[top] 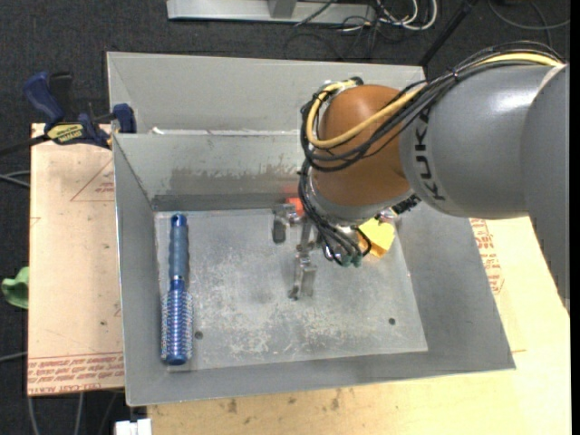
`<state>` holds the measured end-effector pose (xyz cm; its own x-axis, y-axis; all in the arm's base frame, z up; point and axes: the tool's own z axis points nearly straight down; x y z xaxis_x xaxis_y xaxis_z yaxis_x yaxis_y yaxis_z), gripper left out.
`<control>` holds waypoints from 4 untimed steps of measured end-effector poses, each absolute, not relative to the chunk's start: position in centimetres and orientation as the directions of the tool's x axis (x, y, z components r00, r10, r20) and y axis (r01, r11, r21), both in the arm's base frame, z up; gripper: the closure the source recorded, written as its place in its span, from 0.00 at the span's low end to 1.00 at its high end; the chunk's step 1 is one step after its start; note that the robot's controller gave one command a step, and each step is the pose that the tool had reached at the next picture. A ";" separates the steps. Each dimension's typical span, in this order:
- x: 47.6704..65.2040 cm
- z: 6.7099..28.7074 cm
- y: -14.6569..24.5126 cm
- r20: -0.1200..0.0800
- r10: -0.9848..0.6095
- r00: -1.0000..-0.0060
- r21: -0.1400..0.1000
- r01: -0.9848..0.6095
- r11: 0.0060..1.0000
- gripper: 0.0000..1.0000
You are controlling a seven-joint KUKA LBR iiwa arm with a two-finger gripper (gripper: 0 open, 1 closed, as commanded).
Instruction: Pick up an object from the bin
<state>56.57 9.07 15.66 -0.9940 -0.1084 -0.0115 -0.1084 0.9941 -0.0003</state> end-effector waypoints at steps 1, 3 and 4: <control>52.8 30.4 17.9 -0.010 -0.545 -0.839 -0.001 -0.545 0.839 0.00; 52.1 25.7 23.7 0.005 -0.533 -0.846 0.004 -0.533 0.846 0.00; 48.6 18.2 24.3 0.005 -0.237 -0.971 0.000 -0.237 0.971 0.00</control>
Offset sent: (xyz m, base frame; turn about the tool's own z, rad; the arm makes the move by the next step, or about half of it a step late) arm -0.0391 0.0854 0.1444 -0.4662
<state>48.64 24.30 18.18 -0.9714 -0.2373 0.0053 -0.2373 0.9714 0.0001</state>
